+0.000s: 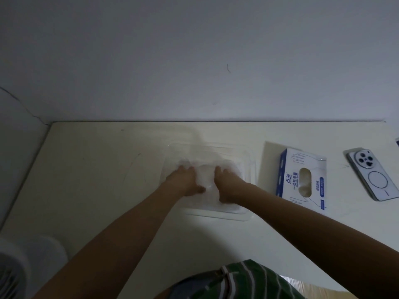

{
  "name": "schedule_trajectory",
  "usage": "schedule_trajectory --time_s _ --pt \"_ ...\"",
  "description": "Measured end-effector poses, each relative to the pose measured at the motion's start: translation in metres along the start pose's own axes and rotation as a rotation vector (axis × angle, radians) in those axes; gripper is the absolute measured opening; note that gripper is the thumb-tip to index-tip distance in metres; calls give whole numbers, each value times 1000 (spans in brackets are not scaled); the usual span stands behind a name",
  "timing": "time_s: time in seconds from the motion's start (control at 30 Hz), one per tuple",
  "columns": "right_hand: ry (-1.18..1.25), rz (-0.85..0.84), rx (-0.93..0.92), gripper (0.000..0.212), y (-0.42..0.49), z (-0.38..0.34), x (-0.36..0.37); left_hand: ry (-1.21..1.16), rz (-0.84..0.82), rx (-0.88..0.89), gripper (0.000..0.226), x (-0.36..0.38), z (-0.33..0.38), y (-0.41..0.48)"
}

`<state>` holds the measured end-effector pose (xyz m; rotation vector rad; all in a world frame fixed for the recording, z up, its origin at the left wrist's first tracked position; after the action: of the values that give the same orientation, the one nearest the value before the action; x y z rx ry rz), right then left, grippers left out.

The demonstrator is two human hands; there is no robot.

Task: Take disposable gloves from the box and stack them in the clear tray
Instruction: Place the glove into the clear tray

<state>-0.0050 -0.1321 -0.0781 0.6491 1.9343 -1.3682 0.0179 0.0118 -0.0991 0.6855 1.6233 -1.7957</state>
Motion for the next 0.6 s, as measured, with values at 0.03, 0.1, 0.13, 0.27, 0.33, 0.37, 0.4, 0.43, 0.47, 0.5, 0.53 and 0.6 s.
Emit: schedule_trajectory --time_s 0.03,0.1,0.13,0.27,0.33,0.37,0.4,0.43,0.47,0.5,0.53,0.6 --pt "22 47 -42 65 -5 1 -9 11 38 6 71 -10 3 -4" --pt "40 163 -124 40 -17 6 -29 48 180 3 43 -27 11 -15" --pt "60 221 -159 36 -23 10 -40 50 263 1 34 -34 16 -20" --pt "226 432 -174 24 -51 46 -79 -64 508 106 20 -51 59 -38" --pt "276 523 -104 17 -62 75 -85 -155 549 217 16 -55 88 -46" --pt "281 553 -53 15 -68 93 -83 -204 562 276 15 -55 106 -49" --pt "278 565 2 15 -73 112 -79 -250 563 327 14 -54 124 -52" --pt "273 560 54 15 -77 128 -71 -292 552 372 13 -52 139 -54" --pt "268 540 111 15 -82 147 -61 -320 519 421 13 -48 158 -54" --pt "258 506 156 13 -85 161 -49 -332 471 460 14 -42 172 -53" --pt "249 460 202 11 -87 175 -37 -325 408 492 17 -35 187 -51" --pt "241 372 274 9 -90 197 -12 -266 275 525 29 -16 213 -44"
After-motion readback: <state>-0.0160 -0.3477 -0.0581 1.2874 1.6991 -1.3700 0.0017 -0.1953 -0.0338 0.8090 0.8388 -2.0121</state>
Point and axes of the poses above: each hand's wrist, its own y-axis towards the middle knuckle, its own x-axis out of the palm, z = x × y, the point moved 1 cm from there along y, towards the middle knuckle, and after that the axes turned 4 degrees about -x, right-handed, at the moved point
